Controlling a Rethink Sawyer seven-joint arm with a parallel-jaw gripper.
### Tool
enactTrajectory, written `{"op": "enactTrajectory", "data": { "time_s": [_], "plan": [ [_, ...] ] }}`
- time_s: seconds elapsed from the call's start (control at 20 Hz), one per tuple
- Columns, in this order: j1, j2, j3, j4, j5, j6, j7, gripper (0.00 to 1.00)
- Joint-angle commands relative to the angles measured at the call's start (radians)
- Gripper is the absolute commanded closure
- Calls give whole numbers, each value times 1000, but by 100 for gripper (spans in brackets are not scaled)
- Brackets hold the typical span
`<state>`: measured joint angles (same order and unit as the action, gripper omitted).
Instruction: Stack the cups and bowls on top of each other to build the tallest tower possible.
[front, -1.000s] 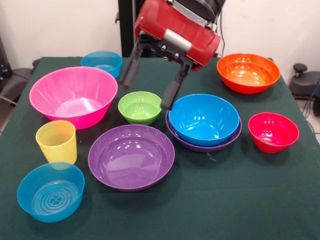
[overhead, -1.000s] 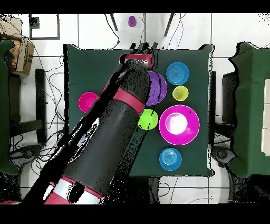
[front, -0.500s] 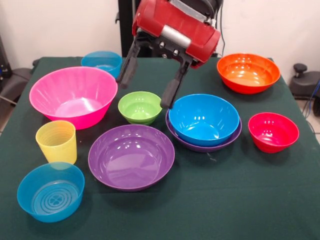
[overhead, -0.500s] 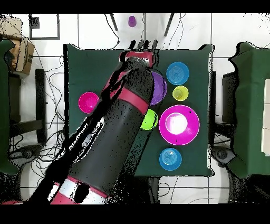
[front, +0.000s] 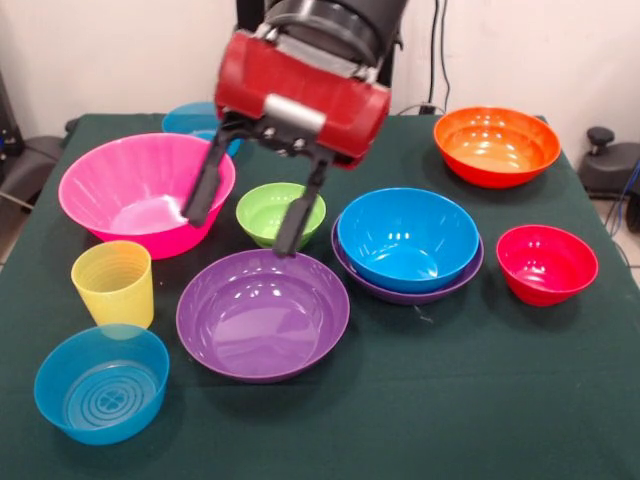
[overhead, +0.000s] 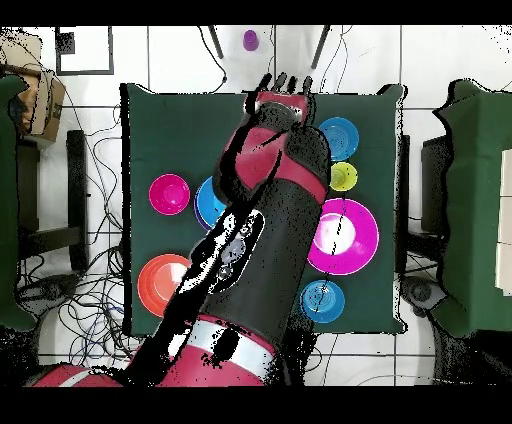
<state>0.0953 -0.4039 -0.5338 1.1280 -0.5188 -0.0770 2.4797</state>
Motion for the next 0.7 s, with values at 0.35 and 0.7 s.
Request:
{"op": "enactTrajectory", "data": {
  "time_s": [0.35, 0.7],
  "plan": [
    [11, 74, 155, 55, -10, 6, 24, 0],
    [-42, 41, 253, 70, -46, 31, -10, 0]
  ]
}}
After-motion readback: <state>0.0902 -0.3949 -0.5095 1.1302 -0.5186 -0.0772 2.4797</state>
